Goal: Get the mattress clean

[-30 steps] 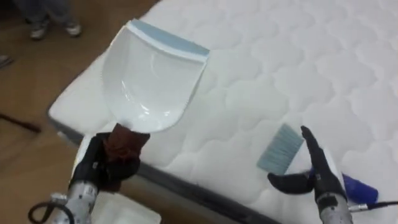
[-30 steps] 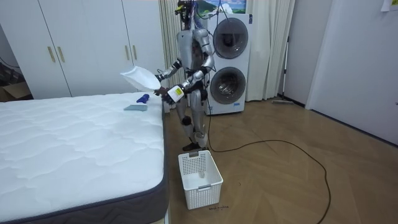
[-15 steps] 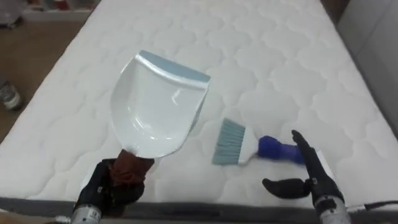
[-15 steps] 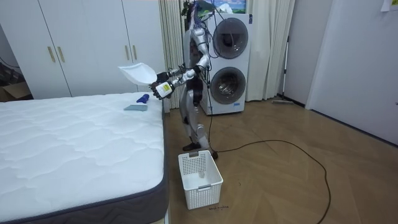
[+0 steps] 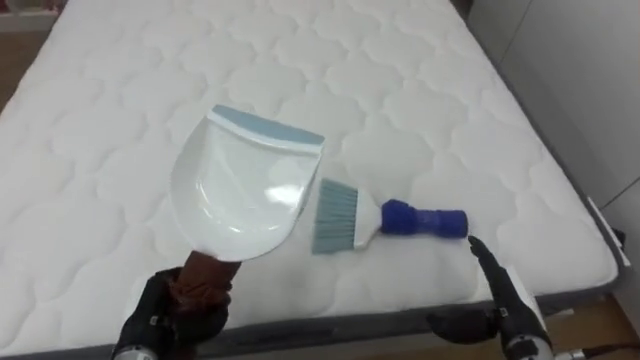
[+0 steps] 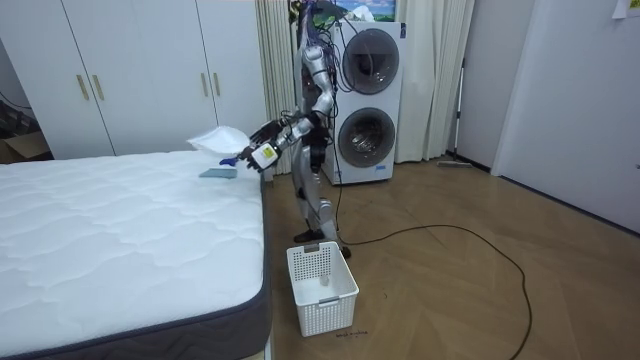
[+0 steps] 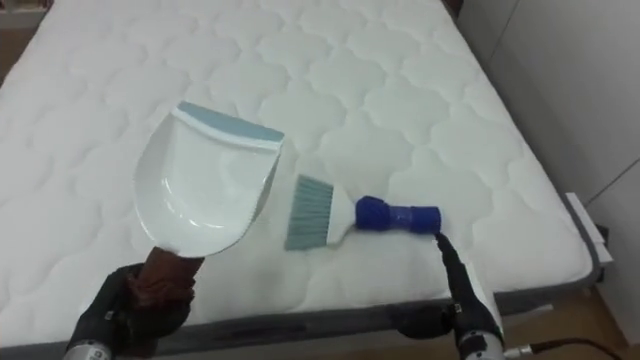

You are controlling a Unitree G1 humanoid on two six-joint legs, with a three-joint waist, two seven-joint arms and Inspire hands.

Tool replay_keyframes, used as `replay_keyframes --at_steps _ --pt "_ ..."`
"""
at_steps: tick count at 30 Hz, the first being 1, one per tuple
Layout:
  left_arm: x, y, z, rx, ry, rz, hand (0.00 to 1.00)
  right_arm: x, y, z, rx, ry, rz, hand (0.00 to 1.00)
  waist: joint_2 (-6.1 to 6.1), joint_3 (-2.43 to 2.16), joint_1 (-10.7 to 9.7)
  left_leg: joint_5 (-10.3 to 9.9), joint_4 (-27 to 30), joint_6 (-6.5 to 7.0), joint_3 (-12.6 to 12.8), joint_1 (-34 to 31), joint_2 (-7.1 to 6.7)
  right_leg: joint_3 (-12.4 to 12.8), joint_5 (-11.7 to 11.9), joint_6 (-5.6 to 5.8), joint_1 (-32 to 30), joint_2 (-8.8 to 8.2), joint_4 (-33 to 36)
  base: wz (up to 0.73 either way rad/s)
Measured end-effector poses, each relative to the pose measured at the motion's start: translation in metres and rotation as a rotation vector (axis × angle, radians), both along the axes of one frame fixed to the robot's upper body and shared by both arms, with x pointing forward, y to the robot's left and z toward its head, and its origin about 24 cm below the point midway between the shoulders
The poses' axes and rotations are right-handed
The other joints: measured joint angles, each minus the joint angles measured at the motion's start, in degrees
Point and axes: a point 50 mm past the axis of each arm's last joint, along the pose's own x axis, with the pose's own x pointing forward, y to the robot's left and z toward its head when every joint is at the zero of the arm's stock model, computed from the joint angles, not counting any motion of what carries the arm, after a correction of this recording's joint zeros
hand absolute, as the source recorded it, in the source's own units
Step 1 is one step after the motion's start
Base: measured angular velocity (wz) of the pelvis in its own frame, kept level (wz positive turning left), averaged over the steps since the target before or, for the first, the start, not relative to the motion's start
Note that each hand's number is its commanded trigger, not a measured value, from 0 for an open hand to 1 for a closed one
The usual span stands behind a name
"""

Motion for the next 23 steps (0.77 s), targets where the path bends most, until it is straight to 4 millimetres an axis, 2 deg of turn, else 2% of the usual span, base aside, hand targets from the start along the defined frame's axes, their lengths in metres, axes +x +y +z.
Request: replay_keyframes --at_steps 2,5,8,13,18,20,23 --pt "-0.009 0.004 -0.01 -0.001 0.058 0.024 0.0 -0.008 -0.003 -0.009 -0.005 0.055 -0.02 0.0 -0.4 0.19 -0.1 -0.2 0.1 0.3 0.2 0.6 -0.71 0.2 -1.6 0.24 0.0 -0.66 1.5 0.0" --pt "-0.021 0.009 -0.024 -0.046 0.12 0.126 0.0 -0.018 -0.009 -0.017 -0.02 0.113 -0.048 0.0 -0.11 0.05 0.3 -1.1 -0.2 1.64 0.4 0.6 -0.94 0.4 -1.8 0.49 -1.2 -0.66 3.0 -0.05" --pt "-0.035 0.017 -0.033 -0.056 0.176 0.205 0.0 -0.028 -0.011 -0.026 -0.016 0.181 -0.062 0.0 -0.07 -0.13 1.6 -1.2 -0.9 1.72 1.2 0.6 -0.9 0.2 -1.2 0.59 -1.5 -0.68 2.6 -0.14" --pt "-0.061 0.027 -0.048 -0.04 0.281 0.33 0.0 -0.052 -0.019 -0.039 -0.012 0.298 -0.105 0.0 0.82 -0.47 3.0 -1.2 -2.1 1.71 1.3 2.4 -0.4 0.0 -0.4 0.66 0.9 -0.14 0.3 -0.02" --pt "-0.095 0.035 -0.061 -0.027 0.399 0.463 0.0 -0.061 -0.021 -0.045 0.009 0.343 -0.154 0.0 0.57 -0.49 3.2 -1.2 -2.9 1.7 1.2 3.5 0.21 -0.3 0.5 0.72 2.7 0.44 -1.5 0.0" --pt "-0.114 0.035 -0.067 -0.043 0.463 0.53 0.0 -0.071 -0.019 -0.051 0.026 0.386 -0.183 0.0 0.01 -0.72 3.2 -1.2 -3.3 1.69 1.1 3.7 0.44 -0.6 0.5 0.71 3.0 0.59 -2.1 0.02" --pt "-0.136 0.033 -0.072 -0.047 0.552 0.573 0.0 -0.083 -0.022 -0.057 0.04 0.451 -0.205 0.0 -0.33 -0.79 3.4 -1.2 -3.7 1.7 1.2 3.9 0.62 -0.6 0.8 0.78 3.2 0.81 -2.6 0.0"
